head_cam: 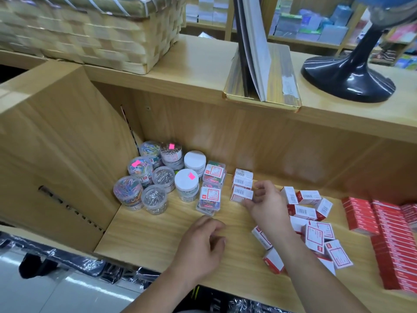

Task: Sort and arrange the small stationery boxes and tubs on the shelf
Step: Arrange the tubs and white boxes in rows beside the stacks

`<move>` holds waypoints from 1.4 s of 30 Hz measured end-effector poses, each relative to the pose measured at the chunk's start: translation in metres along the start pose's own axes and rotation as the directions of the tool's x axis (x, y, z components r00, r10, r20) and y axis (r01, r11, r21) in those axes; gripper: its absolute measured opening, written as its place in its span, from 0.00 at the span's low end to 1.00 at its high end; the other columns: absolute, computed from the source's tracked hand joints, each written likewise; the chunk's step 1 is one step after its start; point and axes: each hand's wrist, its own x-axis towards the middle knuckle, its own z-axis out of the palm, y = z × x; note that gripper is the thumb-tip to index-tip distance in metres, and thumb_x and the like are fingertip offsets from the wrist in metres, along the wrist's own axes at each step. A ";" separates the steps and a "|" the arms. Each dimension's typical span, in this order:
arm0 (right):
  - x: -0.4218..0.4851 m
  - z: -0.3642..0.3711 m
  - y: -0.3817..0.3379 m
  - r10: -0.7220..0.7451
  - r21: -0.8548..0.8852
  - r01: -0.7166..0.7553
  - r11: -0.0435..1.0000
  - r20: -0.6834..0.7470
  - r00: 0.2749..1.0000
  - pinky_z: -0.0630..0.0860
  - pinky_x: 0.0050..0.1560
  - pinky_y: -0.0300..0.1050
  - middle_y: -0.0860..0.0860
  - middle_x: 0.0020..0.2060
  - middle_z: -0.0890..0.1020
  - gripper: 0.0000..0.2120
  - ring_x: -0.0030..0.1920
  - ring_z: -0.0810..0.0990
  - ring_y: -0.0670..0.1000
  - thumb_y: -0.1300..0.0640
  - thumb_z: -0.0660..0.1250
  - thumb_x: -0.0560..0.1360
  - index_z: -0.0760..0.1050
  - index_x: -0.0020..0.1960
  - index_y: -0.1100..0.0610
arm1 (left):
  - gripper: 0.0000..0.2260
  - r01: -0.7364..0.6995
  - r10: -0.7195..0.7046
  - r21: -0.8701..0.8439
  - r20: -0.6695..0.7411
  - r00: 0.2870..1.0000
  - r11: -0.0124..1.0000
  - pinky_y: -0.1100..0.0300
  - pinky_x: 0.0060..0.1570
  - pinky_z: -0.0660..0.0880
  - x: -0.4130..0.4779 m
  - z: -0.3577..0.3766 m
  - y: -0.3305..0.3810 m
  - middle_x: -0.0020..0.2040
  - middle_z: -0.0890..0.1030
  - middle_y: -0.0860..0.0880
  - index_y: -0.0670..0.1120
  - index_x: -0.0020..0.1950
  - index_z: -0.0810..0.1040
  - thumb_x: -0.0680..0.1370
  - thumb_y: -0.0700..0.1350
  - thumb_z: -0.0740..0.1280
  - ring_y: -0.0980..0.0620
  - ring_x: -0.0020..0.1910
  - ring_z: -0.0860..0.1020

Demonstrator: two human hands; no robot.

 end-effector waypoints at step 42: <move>-0.123 -0.043 0.012 0.054 -0.634 0.022 0.773 0.100 0.993 0.76 0.52 0.50 0.48 0.60 0.69 0.24 0.66 0.69 0.52 0.39 0.69 0.72 0.70 0.64 0.47 | 0.12 0.105 -0.076 -0.197 0.148 0.986 0.975 0.61 0.40 0.74 0.014 0.018 0.023 0.45 0.75 0.55 0.55 0.54 0.82 0.72 0.48 0.73 0.59 0.35 0.75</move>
